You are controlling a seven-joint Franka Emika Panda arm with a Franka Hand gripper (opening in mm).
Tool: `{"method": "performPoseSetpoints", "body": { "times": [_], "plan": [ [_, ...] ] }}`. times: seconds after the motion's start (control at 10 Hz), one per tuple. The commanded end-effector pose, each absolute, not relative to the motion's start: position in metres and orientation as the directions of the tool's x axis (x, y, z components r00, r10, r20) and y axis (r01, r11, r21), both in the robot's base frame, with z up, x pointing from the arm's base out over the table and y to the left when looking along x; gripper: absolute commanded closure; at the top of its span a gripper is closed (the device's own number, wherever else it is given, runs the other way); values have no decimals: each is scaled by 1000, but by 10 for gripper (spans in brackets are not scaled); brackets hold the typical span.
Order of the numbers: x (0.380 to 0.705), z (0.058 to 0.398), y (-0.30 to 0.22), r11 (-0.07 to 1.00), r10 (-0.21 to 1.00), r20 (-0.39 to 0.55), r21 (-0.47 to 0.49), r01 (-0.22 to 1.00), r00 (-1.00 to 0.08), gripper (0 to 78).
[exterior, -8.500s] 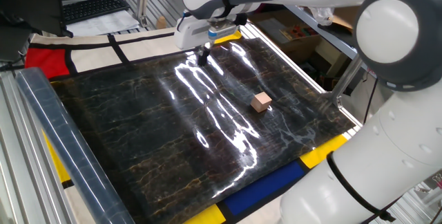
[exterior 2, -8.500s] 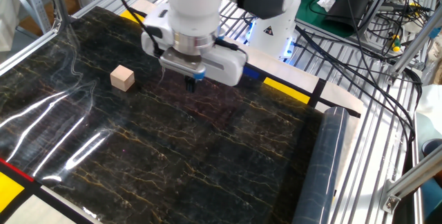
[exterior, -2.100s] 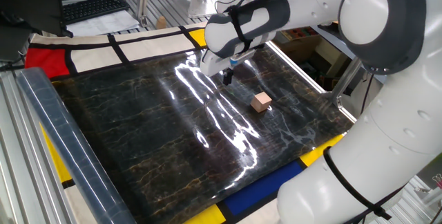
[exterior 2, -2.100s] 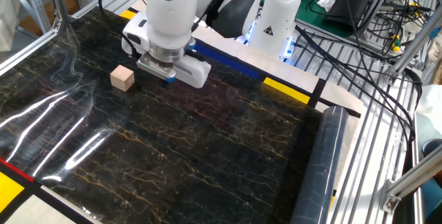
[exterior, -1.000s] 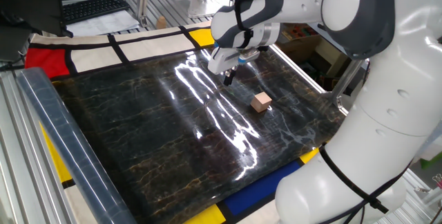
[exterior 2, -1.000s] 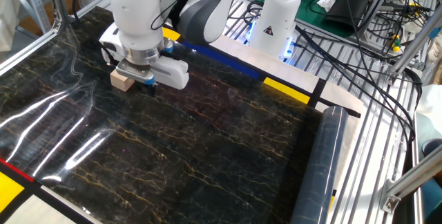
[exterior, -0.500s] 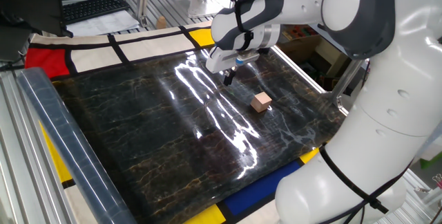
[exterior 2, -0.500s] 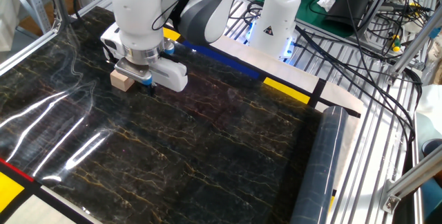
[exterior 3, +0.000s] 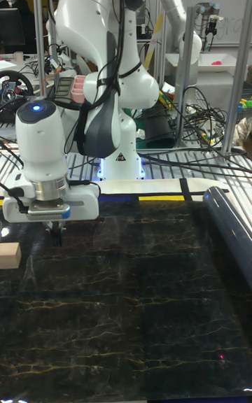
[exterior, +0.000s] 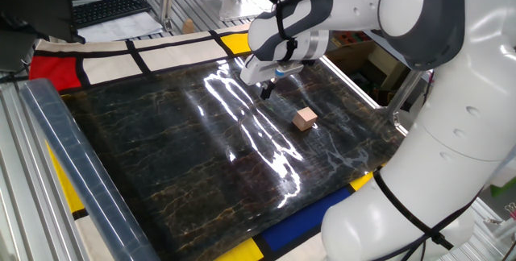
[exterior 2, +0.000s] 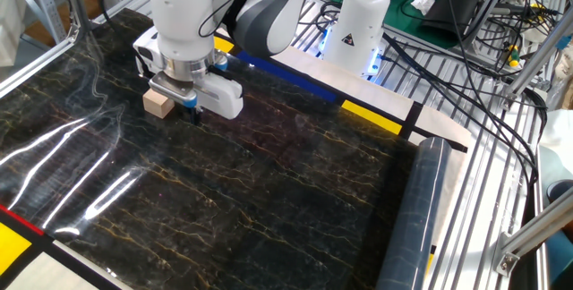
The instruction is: Hold a small block with the gripper and sweep it from left to right on the table
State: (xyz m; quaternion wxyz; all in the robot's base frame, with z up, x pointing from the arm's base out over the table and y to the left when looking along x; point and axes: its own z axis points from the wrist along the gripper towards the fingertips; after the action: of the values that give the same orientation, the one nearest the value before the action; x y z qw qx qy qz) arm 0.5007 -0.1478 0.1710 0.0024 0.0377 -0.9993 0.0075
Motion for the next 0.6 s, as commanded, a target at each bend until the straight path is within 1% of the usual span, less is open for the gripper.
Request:
{"method": "performPoseSetpoints", "body": {
  "times": [0.1,0.4,0.6],
  "plan": [
    [502,172,-148,997,-74,-7,-15,-74,-997,776],
    [502,172,-148,999,-51,-9,-17,-51,-999,776],
    [502,172,-148,998,-58,-2,-23,-58,-998,776]
  ]
}}
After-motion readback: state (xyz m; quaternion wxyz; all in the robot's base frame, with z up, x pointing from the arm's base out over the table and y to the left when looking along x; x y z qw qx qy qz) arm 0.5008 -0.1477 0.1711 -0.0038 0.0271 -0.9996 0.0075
